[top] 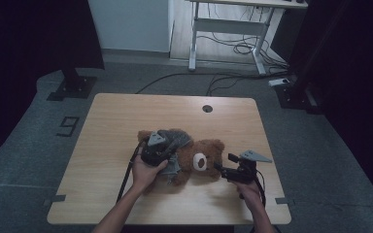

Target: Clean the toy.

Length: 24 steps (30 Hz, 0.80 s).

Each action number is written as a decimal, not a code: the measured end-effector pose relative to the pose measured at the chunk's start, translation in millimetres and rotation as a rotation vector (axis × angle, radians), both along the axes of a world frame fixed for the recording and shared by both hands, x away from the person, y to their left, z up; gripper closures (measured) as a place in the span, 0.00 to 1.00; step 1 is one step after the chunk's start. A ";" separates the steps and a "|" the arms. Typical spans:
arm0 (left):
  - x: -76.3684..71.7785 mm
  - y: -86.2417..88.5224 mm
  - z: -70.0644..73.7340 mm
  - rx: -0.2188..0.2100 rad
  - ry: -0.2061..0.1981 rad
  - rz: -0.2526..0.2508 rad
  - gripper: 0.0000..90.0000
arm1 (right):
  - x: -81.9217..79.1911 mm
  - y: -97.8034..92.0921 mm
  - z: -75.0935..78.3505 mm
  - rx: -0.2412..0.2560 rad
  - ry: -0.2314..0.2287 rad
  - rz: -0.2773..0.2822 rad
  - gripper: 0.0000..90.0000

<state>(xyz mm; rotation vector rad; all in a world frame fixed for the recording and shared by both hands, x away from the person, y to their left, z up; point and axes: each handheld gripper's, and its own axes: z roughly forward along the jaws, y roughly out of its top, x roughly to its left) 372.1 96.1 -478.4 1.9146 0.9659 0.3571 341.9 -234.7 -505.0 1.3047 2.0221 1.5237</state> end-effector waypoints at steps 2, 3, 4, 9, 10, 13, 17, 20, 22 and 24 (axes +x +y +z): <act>-4.0 1.5 -2.1 -0.011 -0.007 0.000 0.86 | 12.0 10.8 10.5 -0.013 0.010 0.007 0.15; -5.7 2.3 -3.0 -0.018 -0.008 0.000 0.86 | 14.4 13.2 12.7 -0.011 0.014 0.009 0.15; -7.3 3.2 -4.0 -0.025 -0.010 -0.002 0.86 | 19.3 17.8 17.1 -0.014 0.016 0.013 0.14; -12.7 5.7 -5.9 -0.035 -0.018 -0.010 0.86 | 42.5 40.7 23.2 -0.064 0.083 0.031 0.07; -13.6 6.0 -6.2 -0.039 -0.014 -0.011 0.86 | 46.5 43.9 18.4 -0.073 0.115 0.042 0.04; -17.0 7.7 -8.2 -0.050 -0.017 -0.020 0.86 | 49.4 42.5 7.4 -0.013 0.168 0.063 0.04; -24.3 8.1 -10.4 -0.056 -0.028 -0.035 0.86 | 43.3 37.9 -3.4 0.025 0.169 0.101 0.09; -28.6 9.8 -11.7 -0.065 -0.030 -0.040 0.86 | 34.3 38.0 -5.6 0.009 0.146 0.111 0.17; -31.5 10.9 -12.8 -0.071 -0.031 -0.042 0.86 | 31.6 38.3 -5.8 -0.005 0.137 0.113 0.23; -32.9 11.2 -13.2 -0.069 -0.034 -0.042 0.86 | 32.4 37.5 -6.2 -0.001 0.145 0.115 0.32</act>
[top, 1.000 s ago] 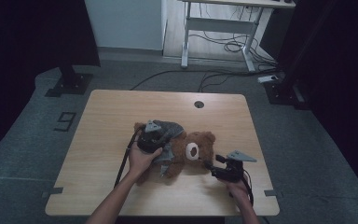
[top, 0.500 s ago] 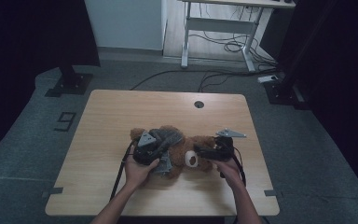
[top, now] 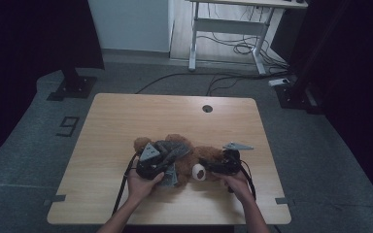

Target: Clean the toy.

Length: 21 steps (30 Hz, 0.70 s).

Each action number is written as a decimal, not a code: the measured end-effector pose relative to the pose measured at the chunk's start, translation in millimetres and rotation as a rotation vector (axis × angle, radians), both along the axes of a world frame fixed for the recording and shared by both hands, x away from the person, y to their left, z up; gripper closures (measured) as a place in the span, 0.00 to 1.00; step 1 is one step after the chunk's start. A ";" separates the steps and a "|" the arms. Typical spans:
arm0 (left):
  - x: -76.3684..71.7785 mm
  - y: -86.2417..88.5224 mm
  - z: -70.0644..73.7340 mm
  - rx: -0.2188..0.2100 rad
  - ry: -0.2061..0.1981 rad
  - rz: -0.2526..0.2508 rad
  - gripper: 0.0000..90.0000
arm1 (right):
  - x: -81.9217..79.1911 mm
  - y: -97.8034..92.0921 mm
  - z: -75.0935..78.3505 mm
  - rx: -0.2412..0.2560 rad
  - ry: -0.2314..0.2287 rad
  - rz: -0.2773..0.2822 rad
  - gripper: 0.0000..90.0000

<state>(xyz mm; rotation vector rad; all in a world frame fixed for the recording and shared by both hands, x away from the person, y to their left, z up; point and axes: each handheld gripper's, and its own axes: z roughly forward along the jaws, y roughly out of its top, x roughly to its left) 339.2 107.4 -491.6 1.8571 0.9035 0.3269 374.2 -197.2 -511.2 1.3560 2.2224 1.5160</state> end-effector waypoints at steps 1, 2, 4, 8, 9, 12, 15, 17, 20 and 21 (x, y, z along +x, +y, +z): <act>-0.3 0.1 -0.1 -0.001 -0.001 0.001 0.86 | 0.6 -0.7 -0.3 0.002 0.006 0.005 0.37; -0.6 0.1 -0.2 -0.002 -0.002 0.002 0.86 | 0.8 -1.1 -0.7 0.005 0.001 0.007 0.42; -0.7 0.4 -0.3 -0.003 -0.007 0.003 0.86 | 0.2 -1.1 -0.8 0.003 -0.010 0.009 0.50; -1.9 1.6 0.5 -0.013 -0.022 0.010 0.86 | -2.3 0.1 0.8 0.001 -0.032 0.015 0.60; -2.1 2.2 1.1 -0.018 -0.027 0.014 0.86 | -2.7 0.3 1.6 -0.001 -0.034 0.016 0.61; -1.6 4.0 1.8 -0.028 -0.041 0.025 0.86 | -4.1 1.8 3.8 0.001 -0.058 0.008 0.63; 1.9 6.3 4.0 -0.034 -0.047 0.038 0.86 | -5.3 6.4 6.8 0.011 -0.110 -0.016 0.68; 9.3 8.5 10.4 -0.029 -0.042 0.049 0.86 | -3.4 10.4 10.1 0.011 -0.143 -0.028 0.69; 20.0 11.5 18.9 -0.009 -0.047 0.066 0.86 | 4.5 16.2 15.7 0.016 -0.172 -0.050 0.71; 24.9 12.5 21.3 0.000 -0.049 0.077 0.86 | 6.7 17.9 17.1 0.017 -0.181 -0.060 0.71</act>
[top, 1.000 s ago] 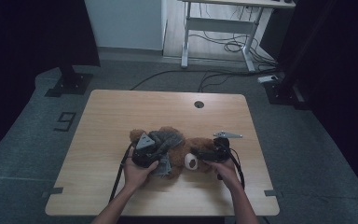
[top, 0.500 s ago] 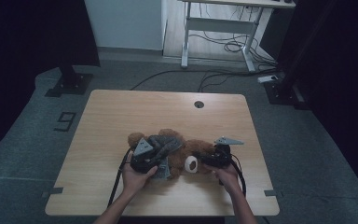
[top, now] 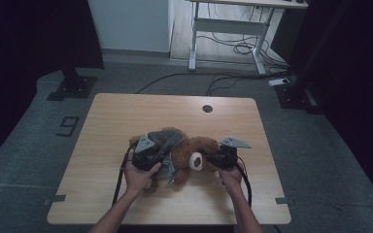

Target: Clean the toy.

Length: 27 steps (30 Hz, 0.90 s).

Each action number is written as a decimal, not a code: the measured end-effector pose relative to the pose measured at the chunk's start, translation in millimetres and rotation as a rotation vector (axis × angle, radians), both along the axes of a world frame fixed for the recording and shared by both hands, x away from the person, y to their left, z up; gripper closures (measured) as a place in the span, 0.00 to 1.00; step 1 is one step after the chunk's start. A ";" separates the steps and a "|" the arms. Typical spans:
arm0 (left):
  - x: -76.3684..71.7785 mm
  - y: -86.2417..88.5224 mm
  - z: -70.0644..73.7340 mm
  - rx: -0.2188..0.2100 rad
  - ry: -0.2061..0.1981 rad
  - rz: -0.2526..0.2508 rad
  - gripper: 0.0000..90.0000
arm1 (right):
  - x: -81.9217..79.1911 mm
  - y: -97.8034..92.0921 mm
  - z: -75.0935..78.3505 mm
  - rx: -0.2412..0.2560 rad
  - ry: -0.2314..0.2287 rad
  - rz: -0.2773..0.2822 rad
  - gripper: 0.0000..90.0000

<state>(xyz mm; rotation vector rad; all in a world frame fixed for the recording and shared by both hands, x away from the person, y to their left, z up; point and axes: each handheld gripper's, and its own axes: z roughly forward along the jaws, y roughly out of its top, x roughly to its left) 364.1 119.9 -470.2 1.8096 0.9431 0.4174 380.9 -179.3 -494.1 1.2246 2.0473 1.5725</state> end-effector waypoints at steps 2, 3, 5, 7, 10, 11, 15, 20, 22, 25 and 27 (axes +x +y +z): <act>8.0 1.5 2.8 0.010 -0.005 0.019 0.86 | 7.9 6.3 4.9 -0.001 -0.037 -0.026 0.72; 10.9 2.1 3.6 0.012 -0.007 0.028 0.86 | 10.1 8.4 6.5 -0.001 -0.046 -0.034 0.72; 18.1 4.1 5.9 0.005 -0.003 0.051 0.86 | 15.1 12.8 9.8 0.008 -0.083 -0.054 0.71; 20.3 5.5 7.0 -0.006 0.008 0.056 0.86 | 18.3 16.2 10.0 0.005 -0.099 -0.049 0.71; 15.1 4.1 9.0 -0.005 0.003 0.036 0.86 | 17.9 12.7 4.2 -0.002 -0.095 -0.026 0.68; 11.9 2.3 10.8 -0.011 0.001 0.028 0.86 | 16.4 10.3 2.6 -0.006 -0.098 -0.019 0.67; -1.3 -16.2 25.7 -0.022 -0.027 -0.034 0.85 | 2.5 -1.2 -9.3 -0.043 -0.130 0.013 0.64; -14.2 -64.6 48.2 0.001 -0.064 -0.154 0.85 | -13.2 -9.2 -23.5 -0.060 -0.149 0.030 0.62; -15.4 -89.9 52.2 0.031 -0.069 -0.195 0.85 | -17.1 -10.6 -25.8 -0.063 -0.165 0.037 0.61; -9.4 -120.2 44.9 0.073 -0.035 -0.221 0.85 | -21.4 -9.4 -24.9 -0.094 -0.180 0.047 0.61; -3.3 -132.7 36.8 0.080 0.004 -0.225 0.85 | -23.9 -8.4 -25.1 -0.102 -0.186 0.046 0.61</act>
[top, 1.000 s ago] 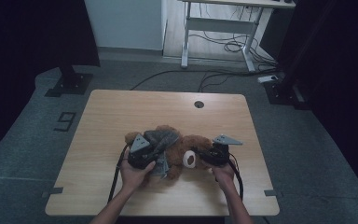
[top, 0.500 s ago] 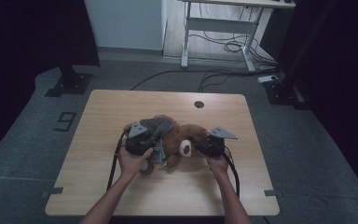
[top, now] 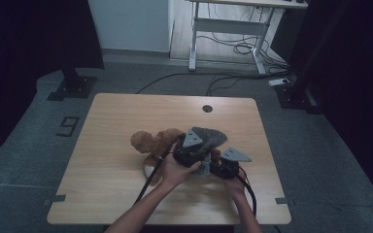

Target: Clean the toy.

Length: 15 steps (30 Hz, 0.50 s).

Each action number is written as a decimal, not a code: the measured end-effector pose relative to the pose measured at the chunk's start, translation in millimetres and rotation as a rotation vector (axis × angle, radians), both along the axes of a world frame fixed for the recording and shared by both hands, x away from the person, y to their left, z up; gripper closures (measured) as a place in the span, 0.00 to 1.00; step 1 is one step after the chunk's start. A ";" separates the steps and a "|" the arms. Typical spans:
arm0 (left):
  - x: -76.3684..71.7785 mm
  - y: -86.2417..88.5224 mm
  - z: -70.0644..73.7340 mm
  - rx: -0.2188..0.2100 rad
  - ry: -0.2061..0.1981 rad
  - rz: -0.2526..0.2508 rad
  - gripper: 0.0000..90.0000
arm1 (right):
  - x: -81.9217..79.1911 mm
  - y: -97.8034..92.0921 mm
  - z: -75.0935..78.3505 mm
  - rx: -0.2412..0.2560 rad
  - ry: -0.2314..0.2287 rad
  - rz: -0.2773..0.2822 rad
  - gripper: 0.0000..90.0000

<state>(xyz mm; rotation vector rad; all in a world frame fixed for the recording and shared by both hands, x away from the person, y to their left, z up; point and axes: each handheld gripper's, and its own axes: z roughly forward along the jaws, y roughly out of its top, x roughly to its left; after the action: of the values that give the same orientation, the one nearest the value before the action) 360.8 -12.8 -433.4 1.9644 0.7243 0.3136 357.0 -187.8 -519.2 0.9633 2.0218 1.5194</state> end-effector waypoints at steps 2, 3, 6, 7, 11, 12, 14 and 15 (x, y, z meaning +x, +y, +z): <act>6.7 -7.7 -9.6 0.018 0.034 0.007 0.85 | -0.8 -0.7 -2.0 0.004 -0.003 -0.002 0.61; 9.4 -8.3 -13.7 0.020 0.044 0.013 0.85 | -0.8 -1.5 -2.4 0.002 -0.001 -0.001 0.61; 13.3 -2.0 -18.9 0.008 0.063 0.031 0.85 | -1.7 -4.3 -6.6 0.016 0.008 -0.007 0.61; 13.3 1.3 -18.9 0.017 0.056 0.044 0.85 | -2.1 -4.6 -7.1 0.016 0.006 -0.007 0.61; 16.7 26.0 -16.5 0.054 0.032 0.124 0.85 | -3.5 -4.6 -6.8 0.017 0.006 -0.010 0.61; 17.7 32.1 -16.2 0.048 0.030 0.131 0.85 | -3.6 -5.4 -6.7 0.018 0.008 -0.008 0.61; 18.7 48.2 -14.1 0.033 0.035 0.144 0.85 | -3.9 -6.6 -6.6 0.022 0.014 -0.004 0.61; 17.8 56.9 -12.0 0.022 0.035 0.152 0.85 | -4.2 -6.5 -6.6 0.024 0.015 -0.004 0.61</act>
<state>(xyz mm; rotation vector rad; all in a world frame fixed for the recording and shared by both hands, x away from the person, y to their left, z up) 378.6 44.1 -445.4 1.9433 0.8988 0.3804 352.8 -194.3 -525.8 0.9905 2.0145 1.5421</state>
